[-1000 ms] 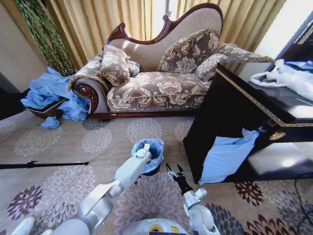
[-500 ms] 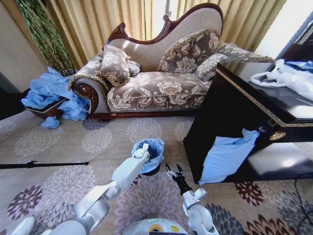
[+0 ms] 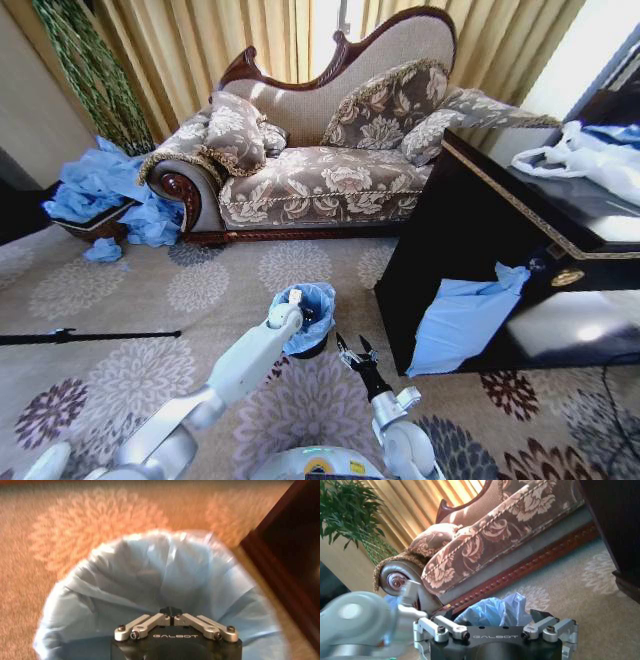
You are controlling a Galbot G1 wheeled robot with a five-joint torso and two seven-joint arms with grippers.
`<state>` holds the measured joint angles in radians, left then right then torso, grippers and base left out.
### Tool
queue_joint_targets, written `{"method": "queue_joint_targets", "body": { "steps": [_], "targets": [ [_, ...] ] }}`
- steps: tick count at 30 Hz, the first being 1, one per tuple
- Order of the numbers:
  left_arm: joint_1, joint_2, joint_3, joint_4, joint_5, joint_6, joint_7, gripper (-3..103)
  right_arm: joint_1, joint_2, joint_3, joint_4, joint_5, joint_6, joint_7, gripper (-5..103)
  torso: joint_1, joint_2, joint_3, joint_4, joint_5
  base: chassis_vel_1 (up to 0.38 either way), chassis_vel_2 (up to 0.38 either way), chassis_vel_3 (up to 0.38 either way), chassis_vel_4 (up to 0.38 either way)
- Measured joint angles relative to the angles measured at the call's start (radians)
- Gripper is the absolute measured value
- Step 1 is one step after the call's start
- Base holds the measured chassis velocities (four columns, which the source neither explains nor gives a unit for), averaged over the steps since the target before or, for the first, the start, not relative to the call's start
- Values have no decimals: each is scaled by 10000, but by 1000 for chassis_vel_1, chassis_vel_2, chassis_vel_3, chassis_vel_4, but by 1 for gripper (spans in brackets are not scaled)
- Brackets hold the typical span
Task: Place a garbage bag over the trash bin.
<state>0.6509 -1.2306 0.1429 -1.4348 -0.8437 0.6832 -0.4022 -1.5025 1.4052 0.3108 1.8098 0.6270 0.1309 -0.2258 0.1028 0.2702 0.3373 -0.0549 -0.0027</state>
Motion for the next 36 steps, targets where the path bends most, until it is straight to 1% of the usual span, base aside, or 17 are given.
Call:
{"method": "queue_joint_targets", "body": {
  "steps": [3,7,10,13,14,16,18,19,20,24,26,27,29,31,33,35,36],
  "targets": [
    [454,316,-299,-991,-42,-374,-65,0,-56,-53,4,167,-1,0,82,100,0,0,-1,-1,0,0,0,0,0],
    [1345,975,-982,-2593,145,-1679,125,0,-142,-147,24,521,-69,19,239,100,0,0,-1,-2,0,0,0,0,0],
    [1794,1317,-1228,-3195,400,-2159,263,0,-178,-183,44,642,-87,34,277,100,0,0,-1,-4,-3,0,0,0,0],
    [3160,2471,-2033,-4182,2544,-3929,1241,0,-197,-248,108,928,-184,58,450,100,0,0,-1,5,0,0,0,0,0],
    [3160,2471,-2033,-4182,2544,-3929,1241,0,-197,-248,108,928,-184,58,450,100,0,0,-1,5,0,0,0,0,0],
    [4187,3122,-2625,-4640,3882,-5272,1972,0,-324,-183,352,1135,-570,189,685,100,0,0,-1,0,-1,0,0,0,0],
    [5306,3389,-3301,-5143,4311,-5767,2091,0,-488,-168,522,1266,-853,308,819,100,0,0,0,-4,-2,0,0,0,0],
    [5306,3389,-3301,-5143,4311,-5767,2091,0,-488,-168,522,1266,-853,308,819,100,0,0,0,-4,-2,0,0,0,0],
    [6079,3426,-3858,-5529,4407,-5883,2100,-1,-594,-200,541,1412,-904,330,933,100,-1,0,-1,1,2,0,0,0,0],
    [7556,3013,-4969,-6147,4727,-6092,2105,10,-698,-344,520,1765,-899,306,1136,100,-1,0,-1,2,-1,0,0,0,0],
    [8311,2632,-5427,-6282,5132,-6389,2066,20,-807,-416,530,2020,-885,280,1263,100,-1,1,-2,2,0,0,0,0,0],
    [8311,2632,-5427,-6282,5132,-6389,2066,20,-807,-416,530,2020,-885,280,1263,100,-1,1,-2,2,0,0,0,0,0],
    [9139,2300,-5977,-6286,5868,-6859,2050,31,-981,-465,570,2249,-960,279,1400,100,-1,1,-2,-12,-3,0,0,0,0],
    [9844,2024,-6440,-6286,6089,-7318,1963,42,-1008,-518,572,2292,-1217,290,1470,100,-1,1,-1,3,1,0,0,0,0],
    [10173,1832,-6698,-6303,6152,-7538,1909,42,-1033,-524,573,2303,-1413,320,1487,100,-1,1,-2,3,0,0,0,0,0],
    [10938,1360,-7276,-6624,6195,-7673,1882,53,-1156,-501,567,2452,-1896,300,1531,100,-1,0,-1,0,-1,0,0,0,0],
    [10938,1360,-7276,-6624,6195,-7673,1882,53,-1156,-501,567,2452,-1896,300,1531,100,-1,0,-1,0,-1,0,0,0,0]
  ]
}}
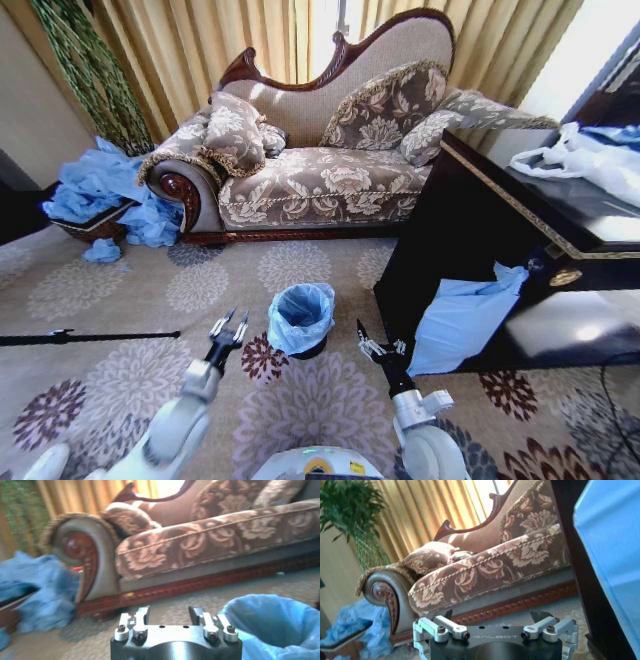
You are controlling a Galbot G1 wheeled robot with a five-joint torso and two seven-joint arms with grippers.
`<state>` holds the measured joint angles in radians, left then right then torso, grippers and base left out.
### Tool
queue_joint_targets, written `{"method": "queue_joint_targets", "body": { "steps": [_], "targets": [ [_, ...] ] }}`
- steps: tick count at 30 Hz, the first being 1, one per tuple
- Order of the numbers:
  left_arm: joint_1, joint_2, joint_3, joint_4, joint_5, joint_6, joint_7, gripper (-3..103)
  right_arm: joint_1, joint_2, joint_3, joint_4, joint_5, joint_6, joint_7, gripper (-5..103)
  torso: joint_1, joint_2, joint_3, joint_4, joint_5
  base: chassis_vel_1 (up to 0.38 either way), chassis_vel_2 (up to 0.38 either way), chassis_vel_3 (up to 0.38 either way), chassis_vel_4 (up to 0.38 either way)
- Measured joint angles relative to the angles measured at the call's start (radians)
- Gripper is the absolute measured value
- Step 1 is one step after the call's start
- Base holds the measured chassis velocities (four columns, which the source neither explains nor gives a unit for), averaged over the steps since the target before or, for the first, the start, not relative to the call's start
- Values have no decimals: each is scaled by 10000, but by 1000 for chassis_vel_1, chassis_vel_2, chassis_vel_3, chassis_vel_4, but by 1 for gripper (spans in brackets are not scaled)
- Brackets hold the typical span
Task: Place a garbage bag over the trash bin.
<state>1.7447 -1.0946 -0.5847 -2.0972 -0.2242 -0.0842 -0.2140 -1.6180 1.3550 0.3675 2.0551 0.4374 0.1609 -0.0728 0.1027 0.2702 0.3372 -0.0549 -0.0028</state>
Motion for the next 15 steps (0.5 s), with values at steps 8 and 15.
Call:
{"method": "queue_joint_targets", "body": {
  "steps": [8,15],
  "targets": [
    [1550,-1292,-906,-1958,-336,875,-50,86,-695,149,-104,1212,-472,-723,619,100,0,1,0,0,2,0,0,0,0],
    [2157,-1383,-1114,-3227,-926,1942,444,100,-1270,362,96,1959,-1345,-662,869,100,0,1,0,-1,3,0,0,0,0]
  ]
}}
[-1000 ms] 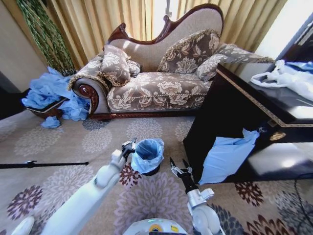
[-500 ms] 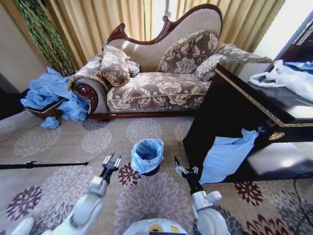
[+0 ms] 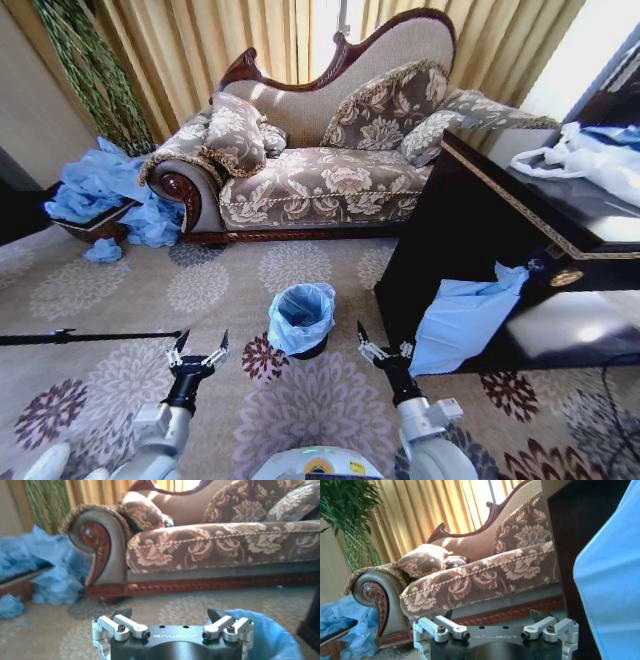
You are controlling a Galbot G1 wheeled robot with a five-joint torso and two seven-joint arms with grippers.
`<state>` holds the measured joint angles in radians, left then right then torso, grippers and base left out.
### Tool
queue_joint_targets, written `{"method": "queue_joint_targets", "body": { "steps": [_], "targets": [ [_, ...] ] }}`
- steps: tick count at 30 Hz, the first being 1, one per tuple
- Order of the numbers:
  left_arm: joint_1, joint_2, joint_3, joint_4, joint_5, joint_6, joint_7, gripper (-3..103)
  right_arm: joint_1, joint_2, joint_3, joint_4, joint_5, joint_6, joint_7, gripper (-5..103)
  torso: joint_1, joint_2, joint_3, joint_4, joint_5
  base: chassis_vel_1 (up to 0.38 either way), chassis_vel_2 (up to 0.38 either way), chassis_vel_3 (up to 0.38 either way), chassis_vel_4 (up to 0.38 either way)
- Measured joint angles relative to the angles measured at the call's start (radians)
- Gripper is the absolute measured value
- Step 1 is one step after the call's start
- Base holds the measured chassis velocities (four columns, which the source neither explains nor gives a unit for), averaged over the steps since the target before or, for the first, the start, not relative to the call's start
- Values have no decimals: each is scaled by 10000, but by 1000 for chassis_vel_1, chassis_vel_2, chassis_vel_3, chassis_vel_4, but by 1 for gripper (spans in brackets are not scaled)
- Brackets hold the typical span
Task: Place a garbage bag over the trash bin.
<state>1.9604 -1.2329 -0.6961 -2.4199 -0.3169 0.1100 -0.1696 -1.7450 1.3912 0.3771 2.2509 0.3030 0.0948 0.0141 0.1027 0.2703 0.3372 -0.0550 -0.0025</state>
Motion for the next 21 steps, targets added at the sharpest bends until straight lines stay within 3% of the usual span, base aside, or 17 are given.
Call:
{"method": "queue_joint_targets", "body": {
  "steps": [5,9,10,21],
  "targets": [
    [42,104,-84,-276,-106,545,422,100,-419,40,68,352,-264,-113,3,100,0,0,0,0,0,0,0,0,0],
    [-34,159,-85,-281,-106,605,485,100,-576,107,85,497,-396,-168,72,100,1,0,0,-1,-1,0,0,0,0],
    [-110,161,-120,-121,110,296,511,100,-694,158,60,680,-366,-185,155,100,1,0,0,-1,-1,0,0,0,0],
    [250,-296,-897,81,533,-837,593,100,-441,233,345,501,-348,37,286,100,1,-1,1,1,-1,0,0,0,0]
  ]
}}
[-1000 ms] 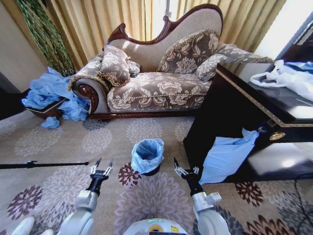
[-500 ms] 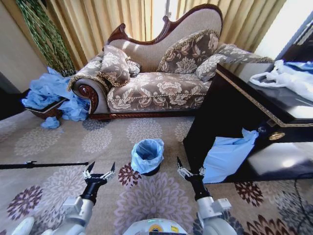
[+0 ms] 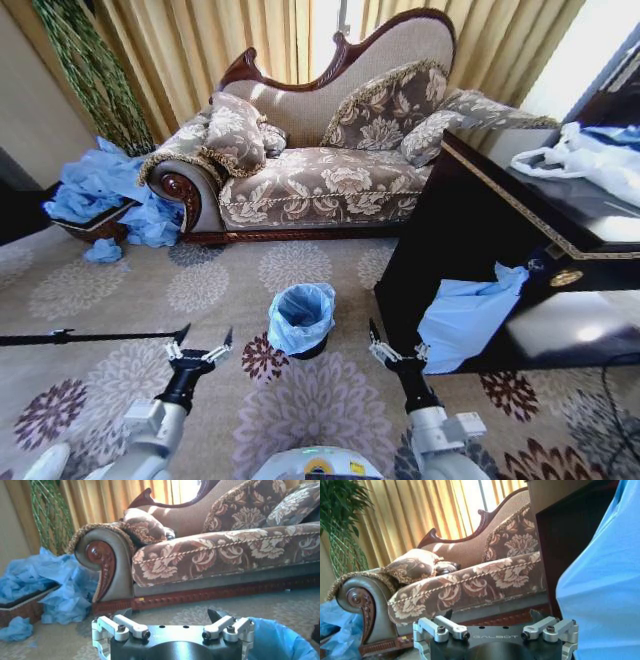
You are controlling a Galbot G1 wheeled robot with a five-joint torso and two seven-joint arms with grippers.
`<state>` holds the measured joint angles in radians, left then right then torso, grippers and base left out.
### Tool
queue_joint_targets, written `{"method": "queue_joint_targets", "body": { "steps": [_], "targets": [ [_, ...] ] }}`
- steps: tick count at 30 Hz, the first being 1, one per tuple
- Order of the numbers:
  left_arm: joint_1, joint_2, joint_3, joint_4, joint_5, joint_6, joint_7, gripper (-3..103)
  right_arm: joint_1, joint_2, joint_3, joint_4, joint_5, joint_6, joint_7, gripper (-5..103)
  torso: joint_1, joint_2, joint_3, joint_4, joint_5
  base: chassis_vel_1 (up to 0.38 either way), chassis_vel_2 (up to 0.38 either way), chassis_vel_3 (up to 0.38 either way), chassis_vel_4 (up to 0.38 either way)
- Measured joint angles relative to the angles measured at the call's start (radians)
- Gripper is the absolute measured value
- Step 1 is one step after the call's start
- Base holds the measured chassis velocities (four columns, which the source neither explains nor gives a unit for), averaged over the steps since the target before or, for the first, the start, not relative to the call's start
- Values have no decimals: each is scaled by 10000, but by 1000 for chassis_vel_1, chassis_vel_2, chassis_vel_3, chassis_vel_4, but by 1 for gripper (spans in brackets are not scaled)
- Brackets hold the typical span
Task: Place a garbage bag over the trash bin.
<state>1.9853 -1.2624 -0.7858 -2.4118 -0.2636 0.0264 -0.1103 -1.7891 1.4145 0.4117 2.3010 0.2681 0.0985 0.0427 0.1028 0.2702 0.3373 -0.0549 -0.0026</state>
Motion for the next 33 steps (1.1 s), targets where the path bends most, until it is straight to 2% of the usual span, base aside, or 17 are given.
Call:
{"method": "queue_joint_targets", "body": {
  "steps": [3,11,19,33],
  "targets": [
    [380,-152,-143,3,-110,-278,125,100,38,-111,145,-215,-26,23,-155,100,0,0,0,0,0,0,0,0,0],
    [735,-441,-20,-93,-205,-379,179,100,174,-394,203,-433,143,31,-258,100,0,0,0,0,1,0,0,0,0],
    [687,-507,87,-179,-198,8,111,100,94,-570,248,-342,165,14,-221,100,0,0,0,-1,1,0,0,0,0],
    [670,-509,102,-188,-188,58,89,100,81,-579,254,-320,180,6,-210,100,0,0,0,0,0,0,0,0,0]
  ]
}}
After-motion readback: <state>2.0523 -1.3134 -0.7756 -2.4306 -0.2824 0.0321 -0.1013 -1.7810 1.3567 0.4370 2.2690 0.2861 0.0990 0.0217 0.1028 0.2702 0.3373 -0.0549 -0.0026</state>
